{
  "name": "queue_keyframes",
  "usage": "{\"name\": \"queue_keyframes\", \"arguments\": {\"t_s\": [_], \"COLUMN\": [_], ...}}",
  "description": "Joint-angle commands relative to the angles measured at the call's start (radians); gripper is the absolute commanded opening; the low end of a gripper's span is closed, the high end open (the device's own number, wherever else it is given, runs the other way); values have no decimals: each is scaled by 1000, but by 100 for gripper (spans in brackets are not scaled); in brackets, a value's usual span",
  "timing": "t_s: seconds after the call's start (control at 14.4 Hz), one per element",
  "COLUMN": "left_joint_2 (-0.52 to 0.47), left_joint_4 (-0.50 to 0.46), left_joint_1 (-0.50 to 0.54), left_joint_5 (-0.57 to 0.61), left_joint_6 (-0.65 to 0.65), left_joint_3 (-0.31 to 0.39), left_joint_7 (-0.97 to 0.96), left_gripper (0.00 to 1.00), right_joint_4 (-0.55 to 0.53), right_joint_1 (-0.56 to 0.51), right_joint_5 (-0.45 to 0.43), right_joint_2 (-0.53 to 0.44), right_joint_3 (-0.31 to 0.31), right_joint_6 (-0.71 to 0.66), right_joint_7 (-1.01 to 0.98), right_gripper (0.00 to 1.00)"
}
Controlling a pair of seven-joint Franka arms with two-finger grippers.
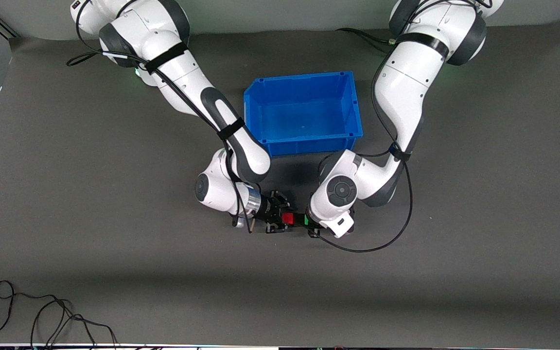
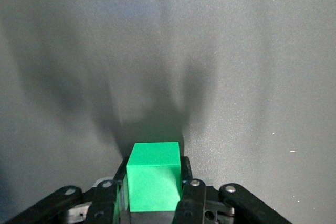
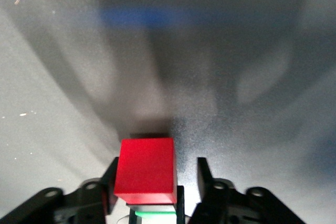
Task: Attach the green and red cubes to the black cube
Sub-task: 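Press the red and green cubes against the black cube from both sides, then open both grippers and lift them away from the joined cubes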
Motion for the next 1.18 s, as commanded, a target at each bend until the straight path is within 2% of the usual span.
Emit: {"name": "queue_keyframes", "arguments": {"t_s": [0.0, 0.07, 0.14, 0.49, 0.77, 0.9, 1.11], "left_joint_2": [14, 11, 8, -55, -158, -227, -424], "left_joint_4": [28, 28, 28, 29, 19, -21, -189], "left_joint_1": [-15, -15, -15, 12, 78, 129, 265], "left_joint_5": [7, 11, 13, 20, 20, 48, 40], "left_joint_6": [-16, -16, -17, -66, -244, -338, -359], "left_joint_3": [9, 9, 9, 18, 18, 27, 18], "left_joint_7": [-13, -13, -13, -7, 94, 216, 443], "left_gripper": [54, 85, 100, 100, 100, 100, 100], "right_joint_4": [46, 46, 46, 37, 0, -9, -9], "right_joint_1": [15, 15, 15, -19, -111, -136, -139], "right_joint_5": [18, 20, 18, 21, -2, -58, -131], "right_joint_2": [27, 25, 23, -22, -91, -128, -168], "right_joint_3": [-10, -10, -10, -16, -37, -82, -212], "right_joint_6": [19, 19, 19, -2, -178, -289, -479], "right_joint_7": [20, 20, 20, 11, -1, -1, -43], "right_gripper": [100, 100, 100, 100, 100, 100, 100]}}
